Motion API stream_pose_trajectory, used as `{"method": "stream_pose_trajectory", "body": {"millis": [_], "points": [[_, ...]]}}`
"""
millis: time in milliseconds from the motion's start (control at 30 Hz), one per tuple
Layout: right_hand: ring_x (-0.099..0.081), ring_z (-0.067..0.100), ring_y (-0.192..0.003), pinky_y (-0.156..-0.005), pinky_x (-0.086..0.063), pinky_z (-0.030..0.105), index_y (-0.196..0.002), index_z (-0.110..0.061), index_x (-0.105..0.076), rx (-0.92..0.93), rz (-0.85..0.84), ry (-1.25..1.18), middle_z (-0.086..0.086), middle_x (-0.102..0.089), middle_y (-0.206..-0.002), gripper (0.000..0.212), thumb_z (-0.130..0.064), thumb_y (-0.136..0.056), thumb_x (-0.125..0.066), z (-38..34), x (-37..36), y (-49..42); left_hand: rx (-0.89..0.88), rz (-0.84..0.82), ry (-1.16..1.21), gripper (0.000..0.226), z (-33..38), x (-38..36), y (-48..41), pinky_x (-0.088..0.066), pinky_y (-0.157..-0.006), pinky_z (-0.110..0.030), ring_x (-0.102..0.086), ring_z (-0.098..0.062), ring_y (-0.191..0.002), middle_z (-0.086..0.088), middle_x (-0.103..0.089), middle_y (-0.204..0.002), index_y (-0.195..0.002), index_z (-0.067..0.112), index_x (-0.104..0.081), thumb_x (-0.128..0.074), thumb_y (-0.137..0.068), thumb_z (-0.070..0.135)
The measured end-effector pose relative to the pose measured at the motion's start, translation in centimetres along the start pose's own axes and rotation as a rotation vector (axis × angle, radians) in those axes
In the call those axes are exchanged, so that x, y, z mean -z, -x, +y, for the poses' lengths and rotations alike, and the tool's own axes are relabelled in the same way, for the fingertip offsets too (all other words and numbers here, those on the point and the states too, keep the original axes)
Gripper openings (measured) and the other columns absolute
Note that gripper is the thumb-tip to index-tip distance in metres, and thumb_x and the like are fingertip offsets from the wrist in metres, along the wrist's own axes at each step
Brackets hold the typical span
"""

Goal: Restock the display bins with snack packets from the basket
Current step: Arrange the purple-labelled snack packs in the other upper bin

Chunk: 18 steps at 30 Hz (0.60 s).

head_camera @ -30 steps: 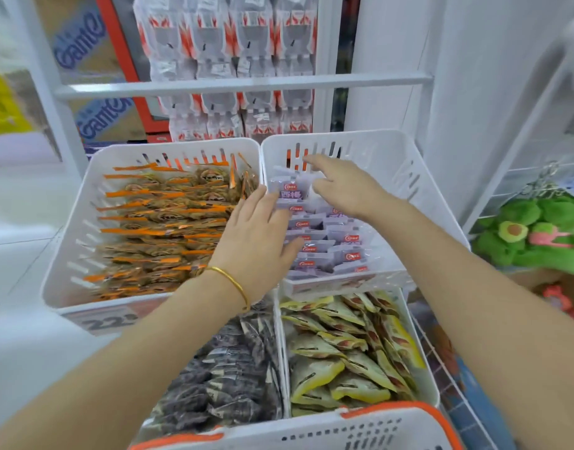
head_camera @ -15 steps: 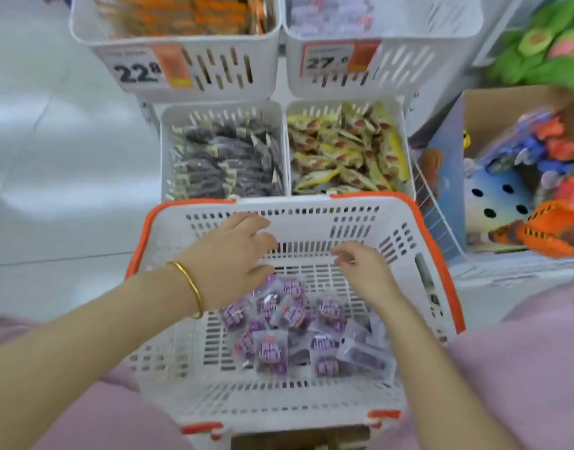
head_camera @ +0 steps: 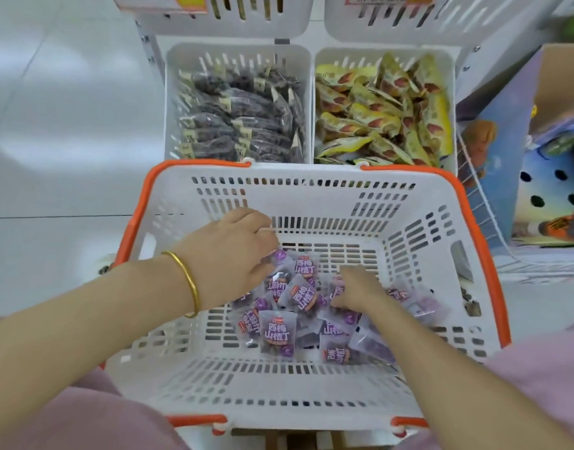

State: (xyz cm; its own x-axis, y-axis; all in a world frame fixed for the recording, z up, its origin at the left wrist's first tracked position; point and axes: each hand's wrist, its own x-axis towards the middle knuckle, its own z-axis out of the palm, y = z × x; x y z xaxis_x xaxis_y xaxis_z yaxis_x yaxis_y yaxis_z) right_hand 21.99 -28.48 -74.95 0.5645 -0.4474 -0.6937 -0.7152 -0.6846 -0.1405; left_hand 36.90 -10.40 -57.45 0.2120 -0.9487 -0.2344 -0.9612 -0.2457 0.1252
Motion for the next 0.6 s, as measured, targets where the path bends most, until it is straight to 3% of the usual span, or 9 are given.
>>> {"method": "stream_pose_trajectory", "body": {"millis": [100, 167, 233, 367, 533, 600], "points": [[-0.062, 0.029, -0.092, -0.075, -0.05, 0.035, -0.104, 0.003, -0.064, 0.059, 0.01, -0.094, 0.017, -0.064, -0.108, 0.03, -0.015, -0.081, -0.071, -0.3, 1.7, -0.2, 0.027, -0.003, 0.043, 0.037, 0.4, -0.5, -0.1, -0.042, -0.099, -0.04, -0.044, -0.032, -0.124, -0.011, -0.051, -0.13, -0.117, 0.01, -0.061, -0.047, -0.093, 0.033], [-0.059, 0.021, -0.078, -0.069, -0.047, 0.03, -0.093, -0.002, -0.069, 0.152, -0.026, -0.288, 0.008, -0.066, -0.09, 0.018, -0.012, -0.079, -0.074, -0.9, 3.4, 0.1, 0.044, -0.036, 0.025, 0.04, 0.3, -0.7, -0.4, -0.03, -0.107, -0.033, -0.03, -0.023, -0.133, -0.004, -0.039, -0.14, -0.13, 0.016, -0.05, -0.041, -0.096, 0.036], [-0.058, 0.017, -0.076, -0.065, -0.045, 0.026, -0.088, -0.007, -0.07, 0.238, -0.079, -0.415, 0.004, -0.066, -0.087, 0.013, -0.013, -0.078, -0.076, -2.1, 4.6, 0.7, 0.073, -0.083, 0.04, 0.042, 0.3, -0.8, -0.5, -0.025, -0.109, -0.029, -0.025, -0.018, -0.134, 0.0, -0.035, -0.142, -0.134, 0.02, -0.044, -0.039, -0.096, 0.037], [-0.06, 0.027, -0.095, -0.084, -0.049, 0.038, -0.102, 0.001, -0.064, 0.273, -0.075, -0.25, 0.014, -0.064, -0.107, 0.023, -0.012, -0.084, -0.067, -4.0, 2.2, 0.4, 0.099, -0.14, 0.044, 0.041, 0.2, -0.8, -0.7, -0.025, -0.109, -0.03, -0.024, -0.018, -0.133, 0.001, -0.034, -0.141, -0.135, 0.022, -0.041, -0.04, -0.096, 0.037], [-0.046, 0.016, -0.086, -0.073, -0.038, 0.028, -0.106, -0.003, -0.057, 0.285, -0.137, -0.304, 0.01, -0.056, -0.105, 0.02, -0.009, -0.087, -0.061, -4.0, -0.5, -0.3, 0.11, -0.175, 0.028, 0.039, 0.3, -0.7, -0.7, -0.029, -0.108, -0.033, -0.028, -0.019, -0.13, 0.0, -0.038, -0.137, -0.131, 0.019, -0.045, -0.039, -0.096, 0.035], [-0.047, 0.017, -0.085, -0.071, -0.038, 0.028, -0.098, -0.006, -0.056, 0.31, -0.133, -0.293, 0.01, -0.056, -0.099, 0.015, -0.01, -0.085, -0.064, -3.8, -0.5, -0.3, 0.105, -0.173, 0.026, 0.038, 0.3, -0.6, -0.9, -0.03, -0.107, -0.035, -0.03, -0.02, -0.128, -0.001, -0.04, -0.134, -0.128, 0.018, -0.047, -0.04, -0.096, 0.035]]}}
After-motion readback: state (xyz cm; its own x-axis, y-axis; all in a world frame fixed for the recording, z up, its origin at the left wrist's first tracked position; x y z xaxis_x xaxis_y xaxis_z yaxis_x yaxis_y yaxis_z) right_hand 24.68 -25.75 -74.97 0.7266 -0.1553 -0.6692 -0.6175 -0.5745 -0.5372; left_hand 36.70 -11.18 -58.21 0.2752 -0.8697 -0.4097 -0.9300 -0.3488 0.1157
